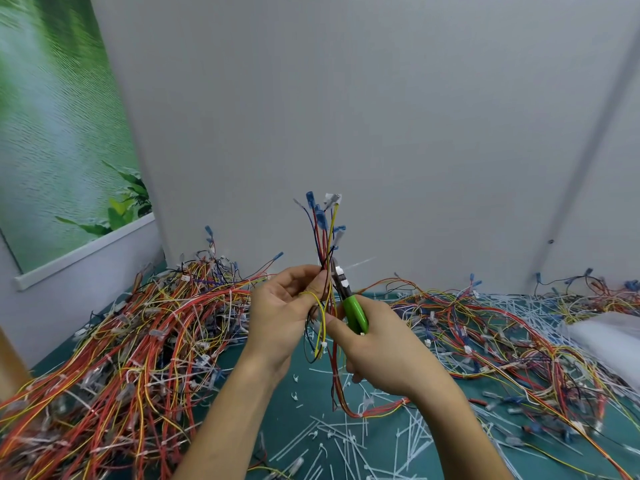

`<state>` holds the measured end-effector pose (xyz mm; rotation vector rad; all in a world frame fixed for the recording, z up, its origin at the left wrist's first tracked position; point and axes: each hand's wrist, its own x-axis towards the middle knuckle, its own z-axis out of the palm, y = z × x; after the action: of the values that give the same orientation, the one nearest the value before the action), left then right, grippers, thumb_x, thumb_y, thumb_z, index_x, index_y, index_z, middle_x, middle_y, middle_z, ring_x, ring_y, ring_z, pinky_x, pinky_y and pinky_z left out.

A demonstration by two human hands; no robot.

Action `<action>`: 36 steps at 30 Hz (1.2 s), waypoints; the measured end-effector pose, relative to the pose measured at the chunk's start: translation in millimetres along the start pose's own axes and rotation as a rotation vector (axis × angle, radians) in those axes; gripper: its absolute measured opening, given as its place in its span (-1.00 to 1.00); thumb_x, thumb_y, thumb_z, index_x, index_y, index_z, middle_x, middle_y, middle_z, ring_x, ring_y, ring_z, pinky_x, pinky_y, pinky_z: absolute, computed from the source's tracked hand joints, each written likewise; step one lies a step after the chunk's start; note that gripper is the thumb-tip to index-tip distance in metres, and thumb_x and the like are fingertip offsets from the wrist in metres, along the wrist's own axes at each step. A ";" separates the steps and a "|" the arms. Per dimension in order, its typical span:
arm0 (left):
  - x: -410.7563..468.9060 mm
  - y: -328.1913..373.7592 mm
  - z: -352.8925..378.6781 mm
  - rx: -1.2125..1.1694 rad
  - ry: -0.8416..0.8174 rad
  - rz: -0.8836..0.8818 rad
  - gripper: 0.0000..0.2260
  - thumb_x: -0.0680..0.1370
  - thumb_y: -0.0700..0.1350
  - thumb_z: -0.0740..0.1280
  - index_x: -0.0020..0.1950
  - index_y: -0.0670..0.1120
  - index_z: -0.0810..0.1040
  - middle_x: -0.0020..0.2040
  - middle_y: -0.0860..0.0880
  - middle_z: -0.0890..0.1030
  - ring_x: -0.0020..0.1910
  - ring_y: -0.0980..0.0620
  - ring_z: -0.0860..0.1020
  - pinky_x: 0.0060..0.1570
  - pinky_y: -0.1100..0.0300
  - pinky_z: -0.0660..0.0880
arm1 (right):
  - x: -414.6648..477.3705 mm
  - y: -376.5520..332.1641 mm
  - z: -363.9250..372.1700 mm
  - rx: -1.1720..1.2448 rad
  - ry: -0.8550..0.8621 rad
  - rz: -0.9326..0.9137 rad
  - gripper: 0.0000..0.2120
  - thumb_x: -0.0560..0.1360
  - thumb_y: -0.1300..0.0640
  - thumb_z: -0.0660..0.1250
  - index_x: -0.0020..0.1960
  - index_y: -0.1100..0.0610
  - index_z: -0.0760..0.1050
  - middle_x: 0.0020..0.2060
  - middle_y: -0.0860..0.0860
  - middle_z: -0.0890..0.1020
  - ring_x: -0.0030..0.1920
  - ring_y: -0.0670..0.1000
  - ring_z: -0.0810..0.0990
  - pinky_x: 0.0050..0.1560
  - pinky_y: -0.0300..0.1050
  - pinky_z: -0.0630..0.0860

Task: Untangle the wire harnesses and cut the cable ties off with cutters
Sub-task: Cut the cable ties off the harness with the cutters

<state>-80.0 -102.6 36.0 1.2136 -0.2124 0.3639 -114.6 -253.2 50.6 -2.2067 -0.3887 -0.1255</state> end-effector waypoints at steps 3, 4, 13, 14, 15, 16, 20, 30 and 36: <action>-0.1 -1.9 1.7 0.011 0.012 -0.005 -0.91 0.51 -0.22 0.45 0.00 -0.16 0.68 -0.18 -0.02 0.71 -0.26 0.15 0.62 -0.34 0.33 0.52 | -1.6 0.3 -0.3 -0.013 0.025 0.005 -0.65 0.62 -0.15 0.29 -0.17 0.09 0.40 -0.42 0.06 0.49 -0.32 0.23 0.58 -0.33 0.00 0.54; -0.1 -2.2 2.0 0.015 0.017 -0.002 -0.91 0.51 -0.22 0.45 0.00 -0.16 0.68 -0.19 -0.01 0.71 -0.25 0.15 0.61 -0.33 0.33 0.52 | -1.5 0.9 -0.2 -0.007 0.032 0.006 -0.65 0.63 -0.13 0.29 -0.19 0.10 0.40 -0.43 0.03 0.46 -0.37 0.23 0.54 -0.33 0.05 0.56; -0.6 -2.6 1.0 0.024 0.031 0.002 -0.92 0.53 -0.23 0.44 0.01 -0.15 0.68 -0.19 0.00 0.71 -0.23 0.16 0.62 -0.29 0.35 0.53 | -0.5 1.2 -0.6 -0.020 -0.007 0.016 -0.68 0.60 -0.21 0.29 -0.12 0.04 0.44 -0.36 0.03 0.57 -0.28 0.17 0.63 -0.24 0.05 0.61; -0.5 -2.4 0.8 0.024 0.033 -0.003 -0.93 0.54 -0.24 0.44 0.01 -0.15 0.68 -0.18 -0.01 0.71 -0.23 0.16 0.62 -0.28 0.35 0.53 | -0.1 1.7 -0.9 -0.026 -0.021 0.008 -0.70 0.60 -0.21 0.29 -0.09 0.02 0.45 -0.33 0.02 0.59 -0.25 0.15 0.64 -0.17 0.07 0.65; -0.4 -2.5 0.3 0.028 0.034 -0.005 -0.92 0.55 -0.25 0.43 0.02 -0.15 0.68 -0.17 -0.01 0.71 -0.21 0.16 0.62 -0.27 0.35 0.53 | 0.2 1.8 -1.1 -0.025 -0.027 0.001 -0.71 0.60 -0.22 0.29 -0.06 0.01 0.47 -0.30 0.02 0.60 -0.22 0.13 0.65 -0.11 0.12 0.65; -0.2 -2.6 0.2 0.033 0.036 -0.005 -0.92 0.56 -0.25 0.42 0.03 -0.16 0.67 -0.16 -0.02 0.71 -0.19 0.15 0.62 -0.25 0.34 0.54 | 0.3 1.8 -1.4 -0.018 -0.025 -0.005 -0.72 0.60 -0.22 0.29 -0.04 0.00 0.48 -0.28 0.02 0.60 -0.21 0.12 0.66 -0.09 0.15 0.65; 0.4 -0.6 0.1 0.012 0.078 -0.003 -0.94 0.56 -0.23 0.42 0.01 -0.13 0.66 -0.16 -0.01 0.70 -0.15 0.12 0.62 -0.16 0.31 0.57 | 0.7 0.8 -0.8 0.026 -0.017 -0.027 -0.73 0.59 -0.19 0.32 -0.09 0.01 0.49 -0.35 -0.05 0.56 -0.24 0.11 0.65 -0.10 0.17 0.65; -0.5 8.1 -2.1 0.010 0.052 0.028 -0.88 0.48 -0.13 0.45 0.01 -0.09 0.65 -0.16 0.03 0.71 -0.15 0.12 0.64 -0.18 0.28 0.59 | -0.2 -0.1 7.3 0.064 0.107 -0.075 -0.67 0.61 -0.12 0.33 -0.22 0.06 0.46 -0.48 -0.09 0.44 -0.47 -0.10 0.31 -0.46 -0.26 0.27; 0.7 10.1 -3.1 0.017 0.037 0.068 -0.95 0.59 -0.24 0.38 0.02 -0.15 0.62 -0.21 0.02 0.67 -0.24 0.16 0.59 -0.26 0.33 0.54 | -1.3 -11.4 11.2 0.414 -0.012 0.044 -0.66 0.58 -0.14 0.38 -0.23 0.05 0.45 -0.43 -0.01 0.45 -0.48 0.02 0.40 -0.44 -0.09 0.42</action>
<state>-83.3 -96.5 43.9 1.2173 -0.2199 0.4479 -119.9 -238.2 52.0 -1.8069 -0.3381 -0.0057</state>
